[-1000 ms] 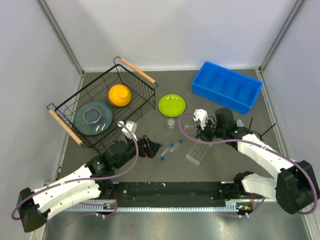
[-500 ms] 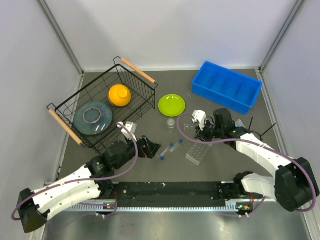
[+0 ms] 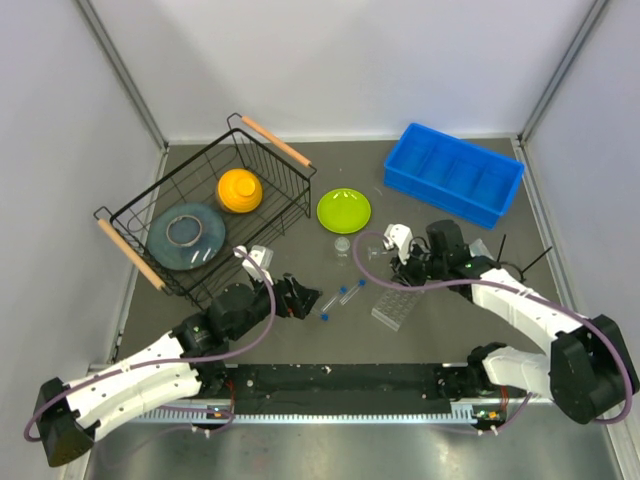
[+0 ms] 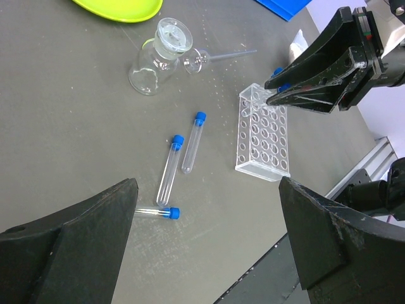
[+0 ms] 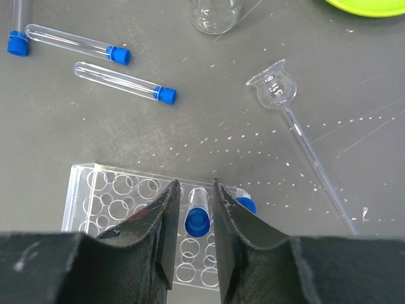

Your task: Organize the chemistry lab equipment

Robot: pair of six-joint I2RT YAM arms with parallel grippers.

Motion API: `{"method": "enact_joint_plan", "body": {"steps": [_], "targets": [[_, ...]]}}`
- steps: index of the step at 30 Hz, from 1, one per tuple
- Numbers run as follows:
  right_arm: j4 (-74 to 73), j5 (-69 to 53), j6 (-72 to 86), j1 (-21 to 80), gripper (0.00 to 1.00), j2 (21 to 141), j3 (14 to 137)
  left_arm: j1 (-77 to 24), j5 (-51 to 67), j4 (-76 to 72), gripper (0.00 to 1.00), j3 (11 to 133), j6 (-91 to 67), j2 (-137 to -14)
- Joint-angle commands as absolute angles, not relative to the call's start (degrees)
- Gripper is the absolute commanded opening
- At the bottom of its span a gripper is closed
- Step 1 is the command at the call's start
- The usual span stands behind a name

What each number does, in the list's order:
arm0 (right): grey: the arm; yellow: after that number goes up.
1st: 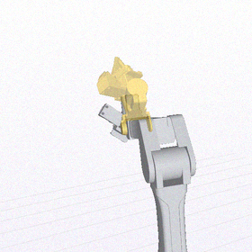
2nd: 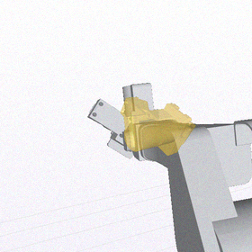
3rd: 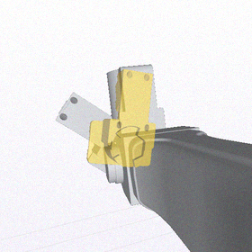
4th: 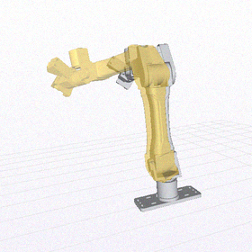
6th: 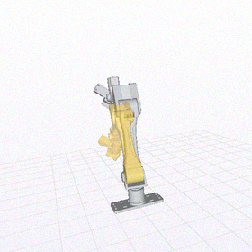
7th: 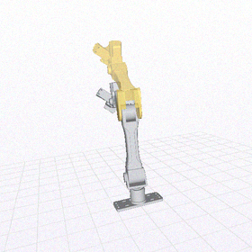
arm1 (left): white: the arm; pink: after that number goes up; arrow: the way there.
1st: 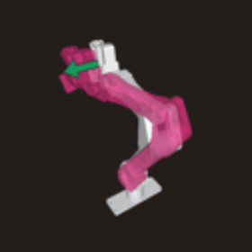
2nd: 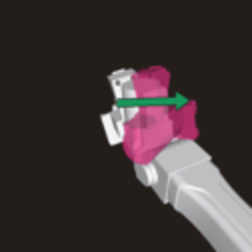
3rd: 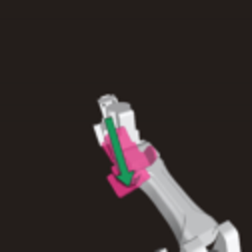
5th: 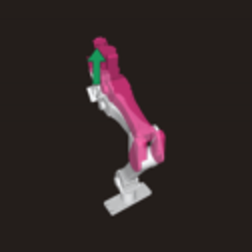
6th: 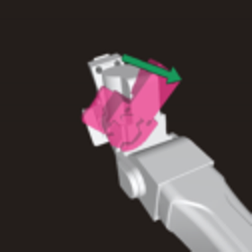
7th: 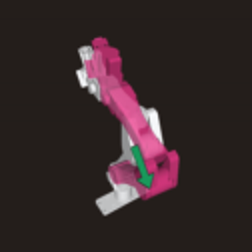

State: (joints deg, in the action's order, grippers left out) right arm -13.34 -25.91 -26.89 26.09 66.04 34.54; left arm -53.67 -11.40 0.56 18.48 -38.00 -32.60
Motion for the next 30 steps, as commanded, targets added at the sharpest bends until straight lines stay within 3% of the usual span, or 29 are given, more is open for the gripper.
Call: {"method": "enact_joint_plan", "body": {"steps": [1, 7, 20, 25, 30], "targets": [[-14.15, -26.72, -27.42, 26.81, 0.29, 63.64, 35.77, -53.44, -11.07, -2.20, 0.99, 17.75, -38.58, -31.64], [-19.06, -29.88, -26.46, 26.72, 0.32, 62.84, 39.81, -52.91, -11.60, -0.97, 0.99, 18.46, -39.81, -33.04], [-25.13, -37.70, -28.12, 22.77, 0.35, 59.59, 43.94, -50.89, -9.93, -0.26, 0.99, 24.69, -47.63, -51.76], [-25.75, -37.00, -29.00, 21.27, 0.36, 58.36, 44.03, -50.89, -12.21, 10.68, 0.96, 31.28, -53.69, -60.44], [-25.84, -35.86, -29.36, 20.83, 0.37, 57.75, 43.77, -50.89, -12.75, 25.29, 0.86, 41.56, -58.88, -68.89]]}}
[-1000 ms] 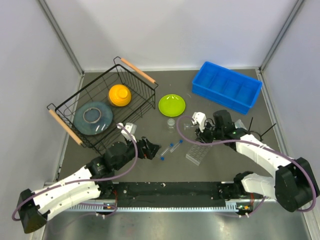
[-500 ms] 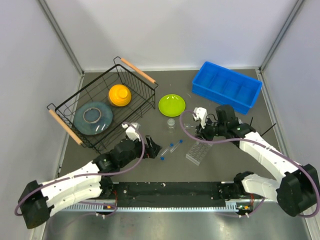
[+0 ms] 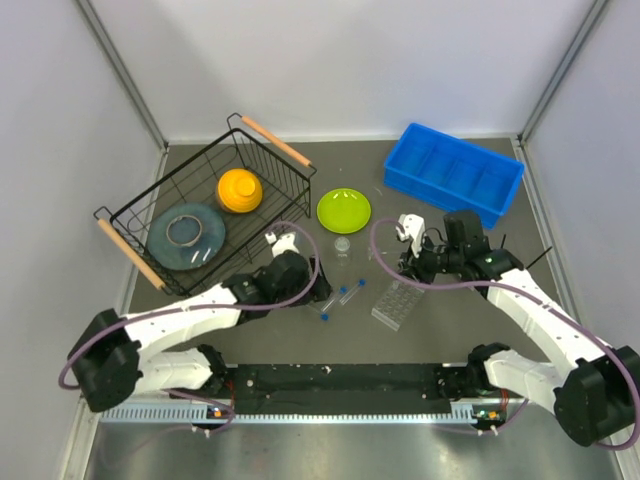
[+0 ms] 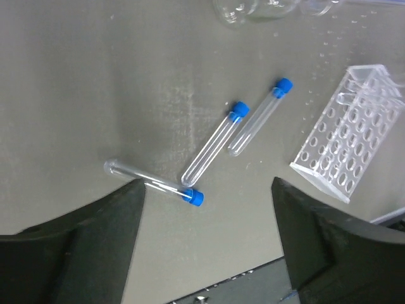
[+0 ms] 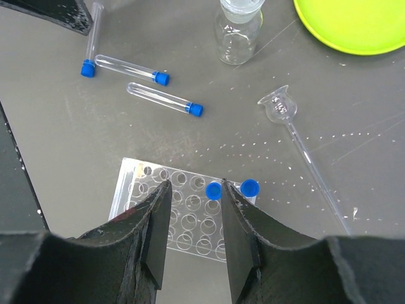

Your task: Organize the chemistry lab equipment

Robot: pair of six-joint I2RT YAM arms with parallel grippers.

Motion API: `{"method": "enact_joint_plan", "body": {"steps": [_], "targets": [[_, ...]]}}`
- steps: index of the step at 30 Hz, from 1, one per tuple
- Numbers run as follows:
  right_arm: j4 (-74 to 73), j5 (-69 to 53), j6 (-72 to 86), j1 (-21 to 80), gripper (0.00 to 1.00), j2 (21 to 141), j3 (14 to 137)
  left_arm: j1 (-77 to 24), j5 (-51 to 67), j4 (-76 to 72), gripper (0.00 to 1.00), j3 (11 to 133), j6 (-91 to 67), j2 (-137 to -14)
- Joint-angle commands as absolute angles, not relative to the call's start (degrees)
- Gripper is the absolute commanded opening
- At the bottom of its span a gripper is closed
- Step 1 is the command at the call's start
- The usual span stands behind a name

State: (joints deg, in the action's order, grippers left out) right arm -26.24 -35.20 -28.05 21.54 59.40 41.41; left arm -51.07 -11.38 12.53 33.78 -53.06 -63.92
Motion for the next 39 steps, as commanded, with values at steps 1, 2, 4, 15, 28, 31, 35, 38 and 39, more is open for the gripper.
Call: {"method": "enact_joint_plan", "body": {"steps": [1, 2, 4, 15, 28, 31, 35, 38, 39], "targets": [[-25.84, -35.77, -29.44, 20.83, 0.38, 57.66, 43.77, -50.89, -12.74, 29.14, 0.81, 42.96, -59.93, -71.69], [-25.84, -35.68, -29.44, 20.74, 0.38, 57.66, 43.77, -50.89, -12.57, 31.18, 0.78, 45.41, -61.68, -73.02], [-25.75, -35.51, -29.53, 20.66, 0.38, 57.66, 43.68, -50.89, -12.48, 34.52, 0.71, 47.71, -64.06, -77.14], [-25.84, -34.98, -29.79, 19.95, 0.39, 57.48, 43.42, -51.86, -13.54, 48.43, 0.60, 58.09, -70.49, -88.77], [-25.84, -35.07, -29.97, 19.60, 0.40, 57.74, 43.16, -51.86, -14.33, 48.52, 0.60, 58.62, -71.46, -90.79], [-25.84, -35.07, -29.97, 19.60, 0.40, 57.74, 43.07, -51.77, -14.33, 48.34, 0.61, 59.24, -71.37, -91.76], [-25.84, -35.07, -30.06, 19.42, 0.40, 57.74, 43.07, -51.68, -14.85, 48.87, 0.63, 60.91, -70.66, -93.25], [-25.84, -35.16, -30.15, 19.51, 0.40, 57.66, 43.07, -51.33, -14.85, 49.13, 0.63, 61.61, -70.31, -94.30], [-25.75, -35.07, -30.15, 19.51, 0.40, 57.66, 43.07, -51.24, -14.77, 49.13, 0.63, 61.70, -70.31, -94.65]]}}
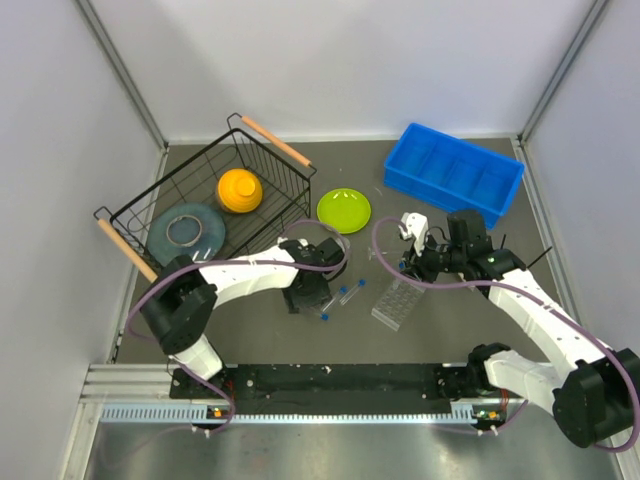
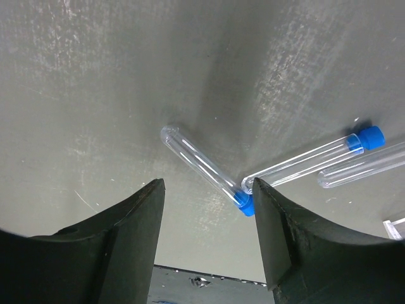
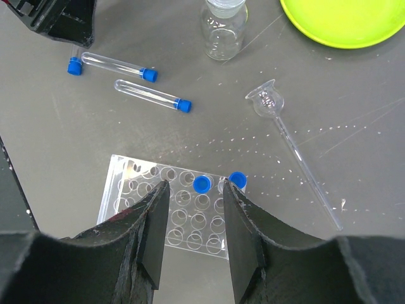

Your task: Organize the chemistry lab equipment

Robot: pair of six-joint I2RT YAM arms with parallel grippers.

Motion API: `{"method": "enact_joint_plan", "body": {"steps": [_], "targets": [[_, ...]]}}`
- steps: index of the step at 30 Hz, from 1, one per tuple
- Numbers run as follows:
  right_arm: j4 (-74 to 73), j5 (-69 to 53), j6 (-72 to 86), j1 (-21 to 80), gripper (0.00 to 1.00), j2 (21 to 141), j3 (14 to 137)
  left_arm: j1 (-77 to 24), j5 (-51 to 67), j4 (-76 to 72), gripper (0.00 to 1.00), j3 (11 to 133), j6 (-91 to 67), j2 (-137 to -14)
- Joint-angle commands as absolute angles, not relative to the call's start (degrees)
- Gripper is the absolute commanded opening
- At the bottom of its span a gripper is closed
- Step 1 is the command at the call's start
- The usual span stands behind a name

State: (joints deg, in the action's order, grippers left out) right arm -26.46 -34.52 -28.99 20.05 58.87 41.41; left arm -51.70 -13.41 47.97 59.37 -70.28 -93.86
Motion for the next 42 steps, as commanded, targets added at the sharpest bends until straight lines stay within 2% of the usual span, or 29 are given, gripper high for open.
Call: {"method": "enact_joint_plan", "body": {"steps": [1, 12, 20, 28, 33, 34, 36, 42], "targets": [[-25.84, -35.07, -30.15, 19.42, 0.40, 57.66, 43.07, -50.98, -14.68, 49.22, 0.63, 61.79, -70.31, -94.92], [-25.84, -35.16, -30.24, 19.34, 0.40, 57.57, 42.98, -49.31, -12.57, 47.20, 0.59, 59.59, -70.66, -97.38], [-25.93, -36.47, -30.06, 18.81, 0.40, 57.13, 42.80, -48.34, -13.27, 47.29, 0.48, 57.04, -71.72, -97.47], [-26.01, -36.83, -30.06, 18.63, 0.40, 57.04, 42.80, -47.90, -13.89, 47.02, 0.42, 56.16, -71.28, -97.56], [-26.10, -37.09, -30.15, 18.37, 0.40, 57.04, 42.80, -47.55, -13.97, 47.20, 0.35, 55.37, -71.28, -97.38], [-26.02, -37.09, -30.15, 18.37, 0.40, 56.95, 42.80, -47.46, -14.06, 47.20, 0.28, 55.28, -71.28, -97.30], [-26.10, -37.18, -30.15, 18.28, 0.40, 56.95, 42.71, -47.29, -14.24, 47.20, 0.24, 54.85, -71.28, -96.95], [-26.10, -37.35, -30.23, 18.10, 0.40, 56.78, 42.71, -47.11, -16.69, 49.65, 0.15, 54.67, -71.28, -95.89]]}}
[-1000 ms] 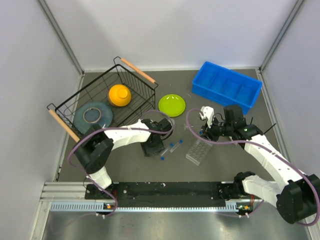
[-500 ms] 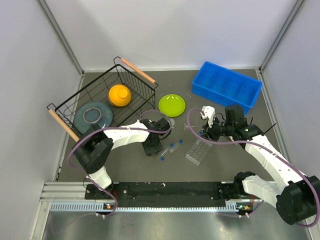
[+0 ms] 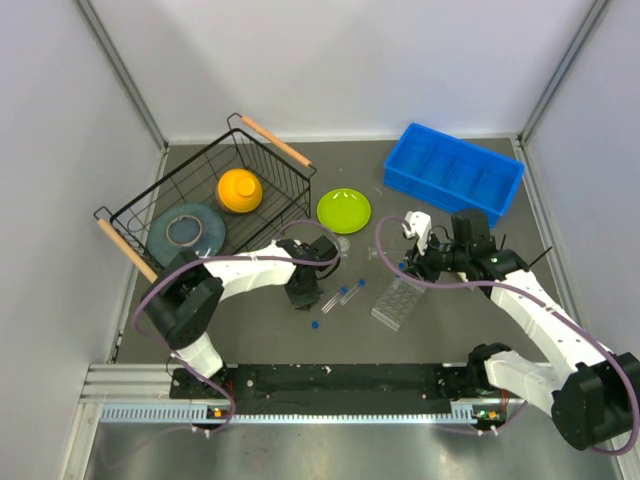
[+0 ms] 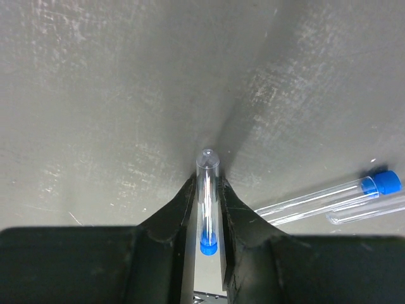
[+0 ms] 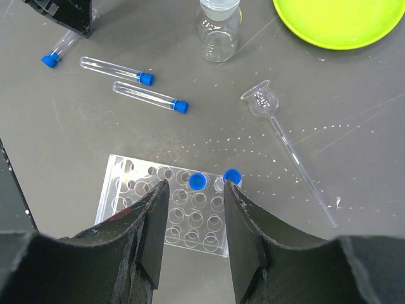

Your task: Organize the chemistry lab equipment

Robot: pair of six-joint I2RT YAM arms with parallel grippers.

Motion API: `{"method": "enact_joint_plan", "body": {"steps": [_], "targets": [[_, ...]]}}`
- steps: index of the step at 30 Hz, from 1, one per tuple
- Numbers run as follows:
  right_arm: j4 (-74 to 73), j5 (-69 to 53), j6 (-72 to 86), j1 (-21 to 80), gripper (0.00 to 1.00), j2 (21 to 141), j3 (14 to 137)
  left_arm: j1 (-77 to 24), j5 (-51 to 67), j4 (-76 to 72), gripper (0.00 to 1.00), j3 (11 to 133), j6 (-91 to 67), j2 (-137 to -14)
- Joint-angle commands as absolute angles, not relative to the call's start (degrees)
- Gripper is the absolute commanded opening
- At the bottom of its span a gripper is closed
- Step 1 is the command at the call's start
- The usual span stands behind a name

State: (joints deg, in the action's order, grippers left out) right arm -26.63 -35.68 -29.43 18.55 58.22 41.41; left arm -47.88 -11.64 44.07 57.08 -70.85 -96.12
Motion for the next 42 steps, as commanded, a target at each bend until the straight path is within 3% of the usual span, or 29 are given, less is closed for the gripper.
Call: {"method": "enact_joint_plan", "body": {"steps": [1, 8, 17, 27, 31, 35, 40, 42], "targets": [[-26.10, -37.35, -30.32, 18.02, 0.40, 56.78, 42.63, -47.20, -17.13, 50.01, 0.13, 54.67, -71.19, -95.71], [-26.28, -37.97, -30.23, 17.93, 0.41, 56.87, 42.63, -47.20, -19.51, 50.80, 0.00, 54.05, -69.00, -91.42], [-28.03, -41.83, -30.93, 18.02, 0.41, 57.04, 43.33, -47.20, -16.27, 39.68, 0.00, 49.40, -58.99, -78.87], [-47.36, -48.34, -38.14, 18.02, 0.45, 56.86, 56.67, -47.20, -1.77, 13.82, 0.00, 42.19, -48.61, -63.47], [-49.75, -55.09, -33.07, 17.93, 0.57, 56.78, 60.55, -47.29, 3.77, -1.72, 0.00, 39.73, -48.16, -58.64], [-45.64, -65.02, -23.58, 18.37, 0.58, 58.35, 60.56, -47.37, 5.36, -14.30, 0.00, 38.41, -48.86, -57.13], [-33.86, -65.65, -3.72, 19.25, 0.58, 60.11, 57.66, -47.90, 6.24, -21.87, 0.00, 41.04, -50.09, -59.50], [-28.77, -66.00, 3.21, 19.25, 0.64, 60.47, 56.52, -48.25, 6.15, -23.98, 0.00, 42.10, -50.89, -61.07]]}}
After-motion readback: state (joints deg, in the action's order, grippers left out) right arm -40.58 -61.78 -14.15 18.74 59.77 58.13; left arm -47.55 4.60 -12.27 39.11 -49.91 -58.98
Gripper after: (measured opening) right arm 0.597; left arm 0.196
